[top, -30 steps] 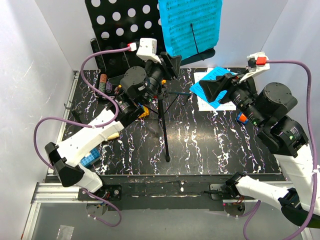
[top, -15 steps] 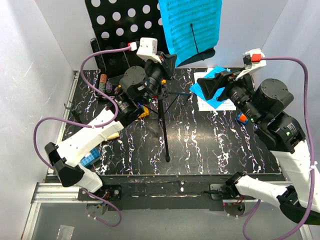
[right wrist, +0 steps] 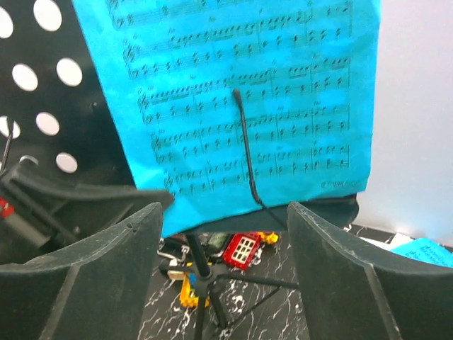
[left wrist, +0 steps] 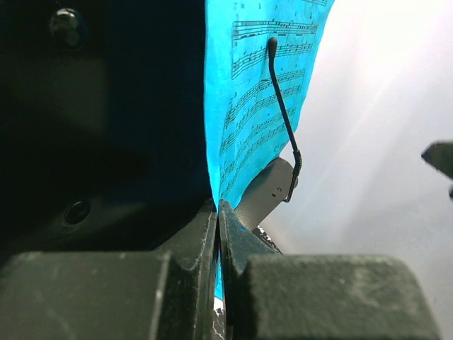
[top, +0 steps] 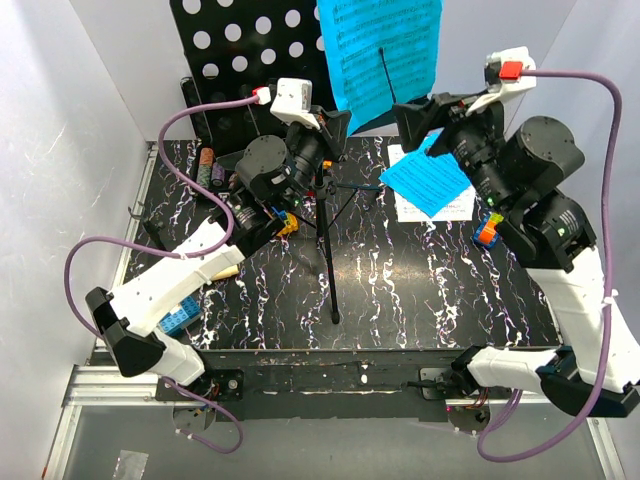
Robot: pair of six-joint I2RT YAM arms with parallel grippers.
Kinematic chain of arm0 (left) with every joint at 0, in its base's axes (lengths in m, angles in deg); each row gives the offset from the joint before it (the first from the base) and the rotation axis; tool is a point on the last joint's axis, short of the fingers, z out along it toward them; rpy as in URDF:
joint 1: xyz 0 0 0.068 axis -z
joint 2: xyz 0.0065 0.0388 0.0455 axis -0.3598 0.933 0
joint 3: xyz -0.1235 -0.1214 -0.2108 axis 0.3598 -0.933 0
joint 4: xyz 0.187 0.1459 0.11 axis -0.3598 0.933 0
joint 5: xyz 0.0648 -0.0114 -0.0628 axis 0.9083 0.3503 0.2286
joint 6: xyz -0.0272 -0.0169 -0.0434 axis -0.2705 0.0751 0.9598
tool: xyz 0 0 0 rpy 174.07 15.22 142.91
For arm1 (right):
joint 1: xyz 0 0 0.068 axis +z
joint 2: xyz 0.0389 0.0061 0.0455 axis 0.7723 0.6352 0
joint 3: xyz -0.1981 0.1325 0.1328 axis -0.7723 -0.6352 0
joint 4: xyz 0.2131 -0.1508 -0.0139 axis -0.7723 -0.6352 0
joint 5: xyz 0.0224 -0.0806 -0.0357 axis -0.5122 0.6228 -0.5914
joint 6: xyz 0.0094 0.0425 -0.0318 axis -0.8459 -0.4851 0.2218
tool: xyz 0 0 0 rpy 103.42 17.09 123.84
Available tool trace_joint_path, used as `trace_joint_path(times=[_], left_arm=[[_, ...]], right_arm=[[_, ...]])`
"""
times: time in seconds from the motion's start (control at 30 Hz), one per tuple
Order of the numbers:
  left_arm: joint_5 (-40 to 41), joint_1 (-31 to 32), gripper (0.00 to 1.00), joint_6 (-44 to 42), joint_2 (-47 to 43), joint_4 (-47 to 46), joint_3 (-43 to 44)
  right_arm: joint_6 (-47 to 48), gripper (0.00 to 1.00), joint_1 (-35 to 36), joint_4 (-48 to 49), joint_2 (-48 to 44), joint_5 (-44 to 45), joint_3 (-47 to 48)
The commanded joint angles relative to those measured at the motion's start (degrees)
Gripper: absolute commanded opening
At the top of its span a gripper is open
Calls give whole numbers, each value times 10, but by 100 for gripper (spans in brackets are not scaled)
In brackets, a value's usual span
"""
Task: Pack up the instrument practice props
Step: Pick up the sheet music from the music stand.
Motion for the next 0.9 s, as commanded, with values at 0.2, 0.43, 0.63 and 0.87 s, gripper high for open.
trace_joint_path(times=[0.2,0.43,0.63,0.87], left_arm=[[-13,0,0,-14,-39,-12,-18],[-23,0,0,-17,-37,-18,-18],[-30,0,0,-15,-37,-14,-18],[-32,0,0,-15,-34,-19,-18]], right_arm=[[61,71,-2,38,93,43,90],[70,66,-3,38,132,74,113],[74,55,-9,48,149,92,114],[74,38,-12,43,159,86,120]])
